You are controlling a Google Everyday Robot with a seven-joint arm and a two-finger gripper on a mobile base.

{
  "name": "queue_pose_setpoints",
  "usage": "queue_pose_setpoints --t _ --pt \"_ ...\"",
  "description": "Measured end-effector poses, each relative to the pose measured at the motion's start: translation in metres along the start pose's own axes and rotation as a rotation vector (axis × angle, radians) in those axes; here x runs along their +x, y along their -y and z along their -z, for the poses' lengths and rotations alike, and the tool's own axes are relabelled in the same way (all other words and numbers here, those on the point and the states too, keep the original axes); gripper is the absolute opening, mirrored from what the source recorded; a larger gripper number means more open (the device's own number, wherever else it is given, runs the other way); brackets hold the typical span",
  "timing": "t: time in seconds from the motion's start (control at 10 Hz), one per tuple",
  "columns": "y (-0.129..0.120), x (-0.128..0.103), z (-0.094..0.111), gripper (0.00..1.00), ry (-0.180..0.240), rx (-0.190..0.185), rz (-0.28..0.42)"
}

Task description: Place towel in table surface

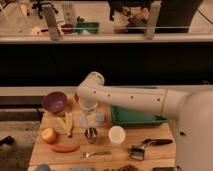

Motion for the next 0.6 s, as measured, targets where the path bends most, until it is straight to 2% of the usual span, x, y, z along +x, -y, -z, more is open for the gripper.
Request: queue_pose_setpoints --t 0.3,0.6 --pt "0.002 0.013 -0.009 0.8 0.012 0.015 0.004" --pt "0.009 0.018 -0.012 0.8 0.007 0.021 0.026"
